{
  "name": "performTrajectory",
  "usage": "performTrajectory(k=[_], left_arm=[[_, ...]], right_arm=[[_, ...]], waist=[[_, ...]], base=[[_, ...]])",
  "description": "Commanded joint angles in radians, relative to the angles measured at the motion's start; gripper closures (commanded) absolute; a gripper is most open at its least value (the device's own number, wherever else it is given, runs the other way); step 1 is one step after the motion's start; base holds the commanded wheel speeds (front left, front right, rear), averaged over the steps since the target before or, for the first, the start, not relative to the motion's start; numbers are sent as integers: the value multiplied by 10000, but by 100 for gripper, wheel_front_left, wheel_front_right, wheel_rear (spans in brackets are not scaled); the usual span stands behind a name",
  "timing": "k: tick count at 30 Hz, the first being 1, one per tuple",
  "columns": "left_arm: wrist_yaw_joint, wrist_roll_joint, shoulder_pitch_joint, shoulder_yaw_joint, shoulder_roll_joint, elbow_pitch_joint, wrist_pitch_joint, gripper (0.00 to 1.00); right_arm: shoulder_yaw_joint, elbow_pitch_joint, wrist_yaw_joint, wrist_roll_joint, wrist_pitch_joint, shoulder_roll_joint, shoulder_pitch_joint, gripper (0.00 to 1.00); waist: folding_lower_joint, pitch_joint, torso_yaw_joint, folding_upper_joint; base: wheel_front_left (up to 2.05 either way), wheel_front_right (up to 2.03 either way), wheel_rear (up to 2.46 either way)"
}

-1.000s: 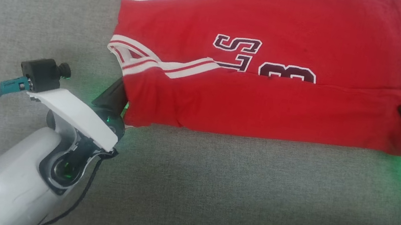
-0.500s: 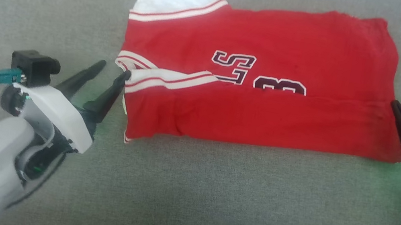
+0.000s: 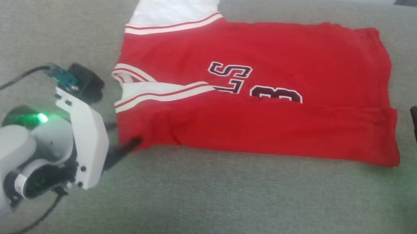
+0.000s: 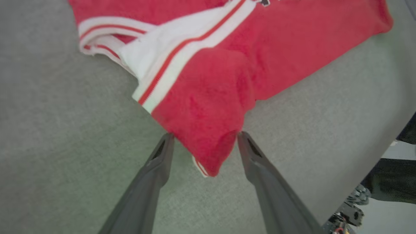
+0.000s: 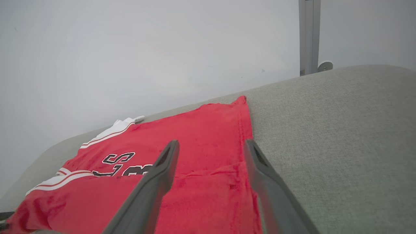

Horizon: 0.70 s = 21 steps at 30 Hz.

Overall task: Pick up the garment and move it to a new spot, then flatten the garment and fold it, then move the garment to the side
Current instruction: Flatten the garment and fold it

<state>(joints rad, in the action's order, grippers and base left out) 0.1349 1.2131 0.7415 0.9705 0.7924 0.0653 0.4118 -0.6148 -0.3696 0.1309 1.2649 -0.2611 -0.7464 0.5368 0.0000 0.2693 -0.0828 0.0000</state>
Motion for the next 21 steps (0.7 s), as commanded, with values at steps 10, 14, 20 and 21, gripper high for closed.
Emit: performTrajectory(k=[10,14,20,21], left_arm=[[371,1146,-312,3,-647,1664,839,0],[71,1207,-408,180,-932,2347,893,69],[-389,1239,-386,152,-1157,2581,795,100],[-424,1227,-336,151,-1187,2593,774,100]], right_arm=[[304,355,-5,-252,-18,385,-230,0],[395,418,-3,-365,117,371,-158,0],[5,387,-5,-850,1248,-23,91,0],[-162,359,-5,-1016,1635,-103,208,0]], waist=[[0,438,-621,0],[0,484,-761,0],[0,465,-703,0],[0,484,-667,0]], base=[[0,0,0],[0,0,0],[0,0,0],[0,0,0]])
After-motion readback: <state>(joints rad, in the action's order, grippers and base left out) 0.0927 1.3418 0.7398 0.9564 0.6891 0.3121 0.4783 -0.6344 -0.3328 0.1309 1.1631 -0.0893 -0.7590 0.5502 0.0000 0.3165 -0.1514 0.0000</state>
